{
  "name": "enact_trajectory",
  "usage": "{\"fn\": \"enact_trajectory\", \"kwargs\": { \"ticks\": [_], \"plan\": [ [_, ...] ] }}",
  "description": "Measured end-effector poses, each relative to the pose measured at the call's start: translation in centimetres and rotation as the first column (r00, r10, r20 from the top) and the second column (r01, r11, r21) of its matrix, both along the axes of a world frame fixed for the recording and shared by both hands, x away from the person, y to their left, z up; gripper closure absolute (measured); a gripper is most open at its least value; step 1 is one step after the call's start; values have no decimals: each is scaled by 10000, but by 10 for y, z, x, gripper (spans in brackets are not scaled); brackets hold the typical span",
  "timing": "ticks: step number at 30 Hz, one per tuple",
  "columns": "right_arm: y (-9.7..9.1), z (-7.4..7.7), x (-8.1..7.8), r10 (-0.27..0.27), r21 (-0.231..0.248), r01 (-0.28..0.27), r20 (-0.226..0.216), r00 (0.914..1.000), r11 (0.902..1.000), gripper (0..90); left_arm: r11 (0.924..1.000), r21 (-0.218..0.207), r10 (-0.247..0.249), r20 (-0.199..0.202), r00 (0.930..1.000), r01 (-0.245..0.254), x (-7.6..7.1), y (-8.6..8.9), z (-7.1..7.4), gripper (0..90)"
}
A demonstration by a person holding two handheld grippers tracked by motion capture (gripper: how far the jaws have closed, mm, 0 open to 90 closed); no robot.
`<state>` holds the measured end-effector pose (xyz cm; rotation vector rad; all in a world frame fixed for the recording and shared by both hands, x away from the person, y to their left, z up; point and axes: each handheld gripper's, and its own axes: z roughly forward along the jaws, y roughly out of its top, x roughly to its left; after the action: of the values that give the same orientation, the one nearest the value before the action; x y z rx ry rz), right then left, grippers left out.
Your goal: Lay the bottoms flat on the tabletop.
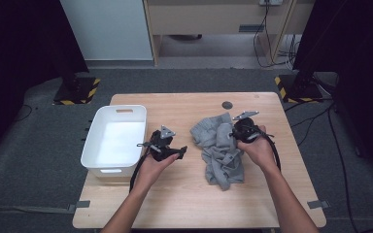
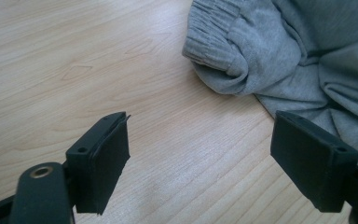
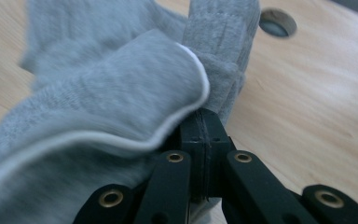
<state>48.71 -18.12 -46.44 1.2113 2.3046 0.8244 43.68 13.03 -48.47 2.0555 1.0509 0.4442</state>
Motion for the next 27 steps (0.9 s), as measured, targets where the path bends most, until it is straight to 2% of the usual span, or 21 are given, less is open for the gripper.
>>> {"fn": "enact_trajectory", "kwargs": {
  "ticks": [3,7,12,16,19,21,23,27],
  "plan": [
    [-10,-7,3,-318,66,319,-167,9994,9995,900,10000,-14,-14,35,10000,14,-1,-1,0,187],
    [-15,-5,4,-495,178,496,-99,9987,9986,887,10000,-39,6,35,10000,-6,-1,-1,1,188],
    [-17,3,4,-817,333,813,106,9966,9961,766,10000,-39,-12,51,10000,12,-1,-1,1,188],
    [-17,10,4,-899,496,886,245,9956,9948,724,10000,-52,-16,65,10000,16,-1,-1,2,188],
    [-16,19,3,-1021,754,972,642,9927,9924,723,10000,-40,-11,49,10000,11,-1,-1,1,188],
    [-15,25,3,-1052,951,980,741,9917,9906,713,10000,-3,-36,31,10000,36,-1,-2,1,188],
    [-14,28,4,-1007,1238,923,640,9929,9880,701,10000,7,-55,34,10000,55,-1,-3,1,188],
    [-9,31,5,-907,1430,825,523,9945,9863,679,10000,-41,-42,68,10000,43,-2,-3,2,188]
  ]
}}
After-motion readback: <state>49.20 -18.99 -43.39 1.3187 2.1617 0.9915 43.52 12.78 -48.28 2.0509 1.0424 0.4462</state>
